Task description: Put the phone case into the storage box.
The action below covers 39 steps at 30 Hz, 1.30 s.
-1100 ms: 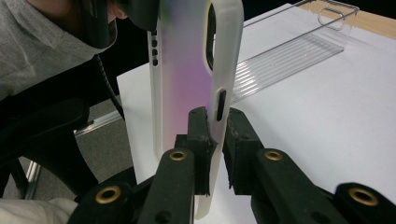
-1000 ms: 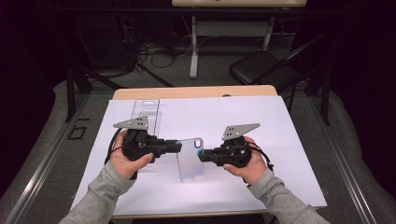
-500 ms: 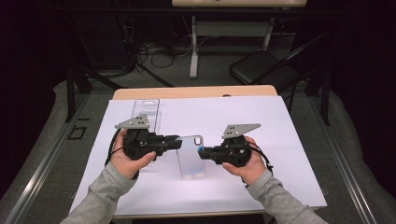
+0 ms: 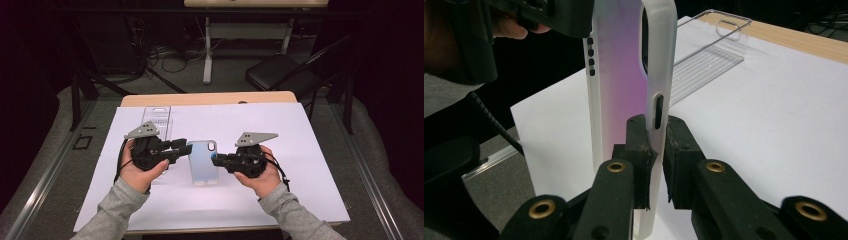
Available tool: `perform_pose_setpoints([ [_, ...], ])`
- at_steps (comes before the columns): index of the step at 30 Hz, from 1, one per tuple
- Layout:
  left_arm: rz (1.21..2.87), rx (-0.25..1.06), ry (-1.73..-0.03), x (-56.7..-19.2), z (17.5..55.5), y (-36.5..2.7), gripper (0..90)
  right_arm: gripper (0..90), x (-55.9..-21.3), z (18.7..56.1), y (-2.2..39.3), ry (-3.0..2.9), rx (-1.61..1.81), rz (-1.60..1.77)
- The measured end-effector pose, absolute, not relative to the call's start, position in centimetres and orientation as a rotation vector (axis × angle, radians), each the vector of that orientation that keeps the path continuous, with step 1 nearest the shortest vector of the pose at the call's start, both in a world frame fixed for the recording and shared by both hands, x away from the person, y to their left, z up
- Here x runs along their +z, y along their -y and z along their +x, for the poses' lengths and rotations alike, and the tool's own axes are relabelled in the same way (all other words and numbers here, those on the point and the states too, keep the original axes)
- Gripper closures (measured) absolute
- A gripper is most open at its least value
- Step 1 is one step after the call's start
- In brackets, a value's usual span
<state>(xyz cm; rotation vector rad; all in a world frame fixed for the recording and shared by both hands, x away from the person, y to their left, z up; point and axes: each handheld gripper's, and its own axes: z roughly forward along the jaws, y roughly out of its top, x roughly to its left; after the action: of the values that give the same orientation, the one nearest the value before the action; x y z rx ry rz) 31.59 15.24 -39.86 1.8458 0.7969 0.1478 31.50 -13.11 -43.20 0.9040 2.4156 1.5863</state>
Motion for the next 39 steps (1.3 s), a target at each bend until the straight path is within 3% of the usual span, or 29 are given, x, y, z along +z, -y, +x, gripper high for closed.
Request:
perform_pose_setpoints([
  [15,1.830,0.257,-0.934,-40.1,31.8,-13.6,75.6,82.8,-43.5,31.8,12.6,-2.320,1.560,1.060],
  [27,1.778,0.263,-1.006,-40.7,32.3,-13.2,83.2,82.8,-43.8,31.9,12.0,-2.271,1.528,1.116],
  [39,1.767,0.292,-1.043,-40.8,32.4,-12.8,85.0,82.8,-43.8,32.2,11.9,-2.260,1.516,1.138],
])
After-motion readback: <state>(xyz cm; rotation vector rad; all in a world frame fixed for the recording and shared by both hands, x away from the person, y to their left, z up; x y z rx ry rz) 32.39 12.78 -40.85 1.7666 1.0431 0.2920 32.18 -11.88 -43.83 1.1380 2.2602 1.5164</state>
